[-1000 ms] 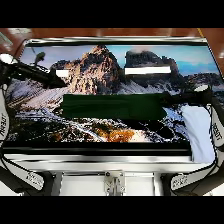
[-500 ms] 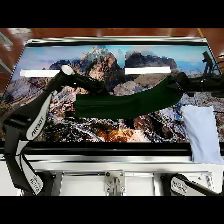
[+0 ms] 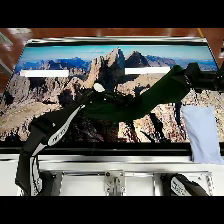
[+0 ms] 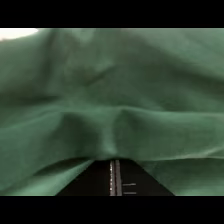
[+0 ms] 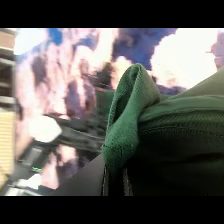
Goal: Fold the shirts.
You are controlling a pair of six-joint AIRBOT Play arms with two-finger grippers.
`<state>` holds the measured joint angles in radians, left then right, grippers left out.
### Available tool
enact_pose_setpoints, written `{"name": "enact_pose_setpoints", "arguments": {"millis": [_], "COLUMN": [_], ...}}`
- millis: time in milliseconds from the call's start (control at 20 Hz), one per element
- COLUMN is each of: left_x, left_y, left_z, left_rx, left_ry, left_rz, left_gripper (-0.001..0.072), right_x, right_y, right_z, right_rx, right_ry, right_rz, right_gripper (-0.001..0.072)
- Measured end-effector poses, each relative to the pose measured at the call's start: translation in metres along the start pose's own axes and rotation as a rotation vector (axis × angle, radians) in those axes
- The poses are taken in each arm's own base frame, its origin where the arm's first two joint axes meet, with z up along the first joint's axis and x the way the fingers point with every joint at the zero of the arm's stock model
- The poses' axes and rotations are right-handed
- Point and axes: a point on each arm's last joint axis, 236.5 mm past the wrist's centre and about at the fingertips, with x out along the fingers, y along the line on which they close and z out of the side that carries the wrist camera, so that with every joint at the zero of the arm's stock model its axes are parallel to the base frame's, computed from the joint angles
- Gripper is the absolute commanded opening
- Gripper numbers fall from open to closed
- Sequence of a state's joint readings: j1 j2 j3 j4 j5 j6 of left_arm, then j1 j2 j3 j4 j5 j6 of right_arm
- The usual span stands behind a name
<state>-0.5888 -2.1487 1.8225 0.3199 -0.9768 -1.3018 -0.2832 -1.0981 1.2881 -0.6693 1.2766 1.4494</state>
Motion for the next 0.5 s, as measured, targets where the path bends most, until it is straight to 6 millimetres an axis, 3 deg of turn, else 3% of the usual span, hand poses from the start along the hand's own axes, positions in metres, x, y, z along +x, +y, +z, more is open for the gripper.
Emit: {"name": "enact_pose_setpoints", "arguments": {"millis": [150,250,400,500], "left_x": [0.012,-0.004,-0.068,-0.135], "left_y": [-0.003,0.001,0.005,0.008], "left_z": [-0.002,0.018,0.063,0.097], "left_rx": [-0.041,-0.055,-0.041,-0.013], "left_ry": [-0.009,-0.056,-0.156,-0.250], "left_rz": [-0.044,-0.055,-0.053,-0.033], "left_gripper": [0.0029,0.0028,0.0029,0.0028], "right_x": [-0.002,0.001,0.023,0.053], "right_y": [0.009,0.012,0.018,0.029], "right_z": [0.001,-0.001,-0.012,-0.024], "right_rx": [0.029,0.034,0.006,-0.022], "right_ry": [-0.007,-0.003,0.033,0.073], "right_rz": [0.031,0.030,0.006,0.016], "right_gripper": [0.0062,0.0062,0.0062,0.0063]}}
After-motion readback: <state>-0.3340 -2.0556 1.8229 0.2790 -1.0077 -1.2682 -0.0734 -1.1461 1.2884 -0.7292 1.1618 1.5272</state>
